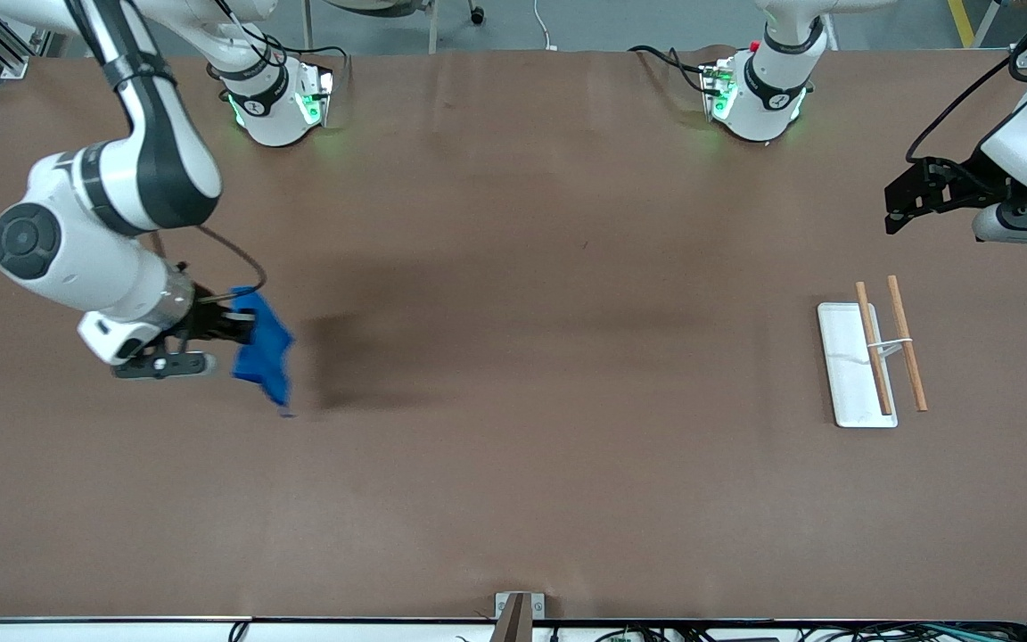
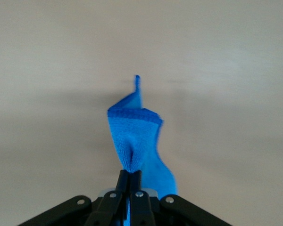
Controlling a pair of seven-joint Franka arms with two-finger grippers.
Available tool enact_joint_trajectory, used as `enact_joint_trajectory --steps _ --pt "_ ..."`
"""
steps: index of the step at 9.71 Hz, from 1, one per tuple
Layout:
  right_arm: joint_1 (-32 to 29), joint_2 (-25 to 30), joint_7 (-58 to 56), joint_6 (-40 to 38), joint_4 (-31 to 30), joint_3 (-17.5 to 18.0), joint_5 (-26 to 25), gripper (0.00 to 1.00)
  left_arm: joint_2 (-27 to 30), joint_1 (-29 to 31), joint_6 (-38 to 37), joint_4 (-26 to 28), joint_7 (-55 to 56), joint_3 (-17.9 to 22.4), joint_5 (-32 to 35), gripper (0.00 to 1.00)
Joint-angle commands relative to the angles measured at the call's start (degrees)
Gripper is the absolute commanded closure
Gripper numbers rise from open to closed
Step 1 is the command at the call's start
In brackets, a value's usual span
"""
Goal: Right arm passes towel to left arm to hang
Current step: 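Carry the towel toward the middle while the left gripper reaches toward it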
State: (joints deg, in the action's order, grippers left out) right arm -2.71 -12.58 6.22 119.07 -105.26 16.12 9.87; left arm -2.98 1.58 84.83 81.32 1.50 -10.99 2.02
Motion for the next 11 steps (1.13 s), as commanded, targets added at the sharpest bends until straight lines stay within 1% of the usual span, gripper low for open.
enact_joint_trajectory --steps 1,2,3,4,5,7,9,10,11 --pt "1.46 -1.21 3.94 8.66 1.72 6.61 8.72 1.00 -0.98 -0.17 -1.94 0.94 -0.01 -2.00 -0.61 0.00" --pt "3.82 -2.69 9.37 14.38 1.99 9.34 10.50 1.00 -2.20 -0.52 -2.03 2.16 -0.09 -2.54 -4.18 0.00" --pt "6.20 -3.93 14.64 19.74 3.12 11.37 12.26 1.00 -3.17 -0.53 -1.34 4.00 0.43 -2.80 -13.00 0.00" --pt "8.40 -5.68 19.40 22.67 5.74 13.13 15.06 1.00 -4.39 -0.53 2.85 6.02 0.43 -2.89 -21.97 0.00" --pt "9.64 -7.35 21.79 23.13 8.55 14.72 18.31 1.00 -5.19 -0.87 7.41 8.56 0.43 -3.07 -27.45 0.00" --pt "9.83 -8.07 22.61 23.14 10.51 17.88 28.22 1.00 -8.69 -2.02 11.84 10.86 -0.44 -3.16 -40.19 0.00" --pt "9.30 -8.07 22.61 23.14 10.78 20.61 37.89 1.00 -11.60 -2.46 16.75 12.19 -0.88 -3.68 -44.63 0.00" --pt "9.21 -7.98 22.61 23.14 11.56 21.32 41.07 1.00 -13.53 -2.46 17.64 12.28 -2.37 -3.86 -49.00 0.00" --pt "9.21 -7.98 22.61 23.14 12.61 21.50 45.19 1.00 -15.55 -2.20 17.74 12.98 -6.12 -3.86 -53.30 0.00"
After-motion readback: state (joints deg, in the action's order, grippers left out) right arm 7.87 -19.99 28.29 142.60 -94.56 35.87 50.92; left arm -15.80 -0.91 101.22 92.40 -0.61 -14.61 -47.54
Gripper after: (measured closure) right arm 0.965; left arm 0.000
